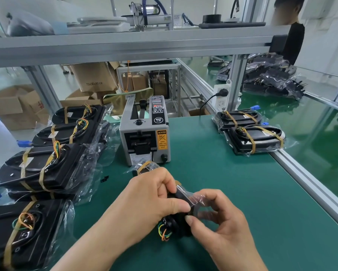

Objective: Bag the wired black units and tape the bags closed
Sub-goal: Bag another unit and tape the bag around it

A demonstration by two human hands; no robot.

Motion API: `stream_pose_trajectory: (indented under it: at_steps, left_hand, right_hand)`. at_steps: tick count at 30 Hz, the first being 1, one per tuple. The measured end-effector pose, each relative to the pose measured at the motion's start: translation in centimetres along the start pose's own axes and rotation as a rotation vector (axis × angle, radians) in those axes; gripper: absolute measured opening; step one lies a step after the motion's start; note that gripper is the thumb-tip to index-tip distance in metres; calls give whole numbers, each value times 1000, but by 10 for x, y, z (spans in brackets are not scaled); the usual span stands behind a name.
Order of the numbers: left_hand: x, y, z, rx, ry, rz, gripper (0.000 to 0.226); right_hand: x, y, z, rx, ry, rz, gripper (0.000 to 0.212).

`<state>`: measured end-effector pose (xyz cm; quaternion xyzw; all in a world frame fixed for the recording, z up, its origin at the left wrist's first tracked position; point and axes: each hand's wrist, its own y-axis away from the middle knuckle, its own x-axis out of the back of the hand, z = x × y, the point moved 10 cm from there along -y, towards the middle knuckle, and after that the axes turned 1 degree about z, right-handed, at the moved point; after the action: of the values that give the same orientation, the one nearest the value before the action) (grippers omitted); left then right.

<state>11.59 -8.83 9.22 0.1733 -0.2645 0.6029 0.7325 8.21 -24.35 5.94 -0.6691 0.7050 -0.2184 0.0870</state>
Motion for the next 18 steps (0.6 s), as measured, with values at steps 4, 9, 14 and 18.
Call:
stream_pose_trajectory:
  at_steps: [4,9,14,18]
  left_hand:
    - [-2,-4,0,-15,-15,-31,29]
    - [-3,-6,-3,1,55,-40,19]
    - [-5,-6,-6,21,75,14,13]
    - [-7,-4,-7,22,113,37,8]
  right_hand:
    - [1,0,4,-32,-3,5,32]
    - [2,1,7,-62,-8,0,31]
    - [4,-1,8,-81,-24,-30,33]
    - [1,-9,0,-74,-13,-84,45]
